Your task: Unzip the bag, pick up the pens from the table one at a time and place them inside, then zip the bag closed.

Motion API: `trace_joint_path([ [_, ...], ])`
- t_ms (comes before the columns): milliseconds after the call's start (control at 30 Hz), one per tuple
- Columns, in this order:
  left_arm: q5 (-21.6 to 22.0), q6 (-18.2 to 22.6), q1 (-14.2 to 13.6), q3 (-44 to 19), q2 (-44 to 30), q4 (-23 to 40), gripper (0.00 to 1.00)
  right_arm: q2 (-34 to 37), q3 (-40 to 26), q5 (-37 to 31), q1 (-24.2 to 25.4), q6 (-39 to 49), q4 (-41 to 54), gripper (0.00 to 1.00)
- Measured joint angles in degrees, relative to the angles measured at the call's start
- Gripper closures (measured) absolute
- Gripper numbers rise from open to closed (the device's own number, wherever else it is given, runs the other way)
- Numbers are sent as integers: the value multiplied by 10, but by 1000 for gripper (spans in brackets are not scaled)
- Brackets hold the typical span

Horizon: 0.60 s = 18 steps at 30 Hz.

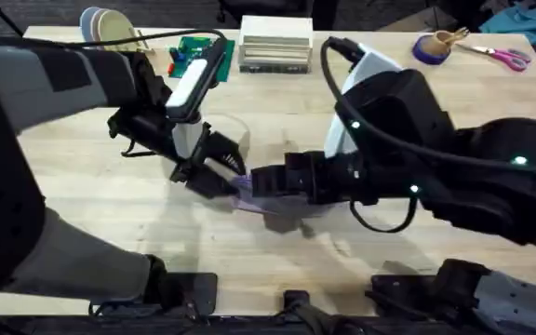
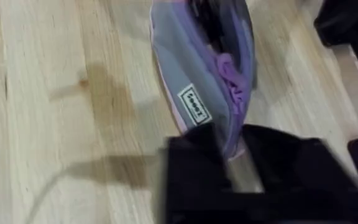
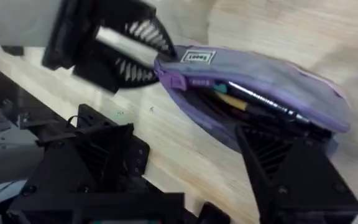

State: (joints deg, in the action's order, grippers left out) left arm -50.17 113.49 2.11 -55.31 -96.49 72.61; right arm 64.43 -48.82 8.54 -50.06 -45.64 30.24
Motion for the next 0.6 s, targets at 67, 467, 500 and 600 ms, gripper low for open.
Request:
trace_joint_path([
  [67,0,1,0,0,0,2,162,8,0,2,0,-8,-2,4],
  [467,12,-1,1,0,0,5,7,8,0,3,0,-11,-19,4],
  [500,15,-1,2,0,0,12,7,8,0,3,0,-11,-19,4],
  [600,20,-1,14,-6,0,46,7,8,0,3,0,-11,-19,4],
])
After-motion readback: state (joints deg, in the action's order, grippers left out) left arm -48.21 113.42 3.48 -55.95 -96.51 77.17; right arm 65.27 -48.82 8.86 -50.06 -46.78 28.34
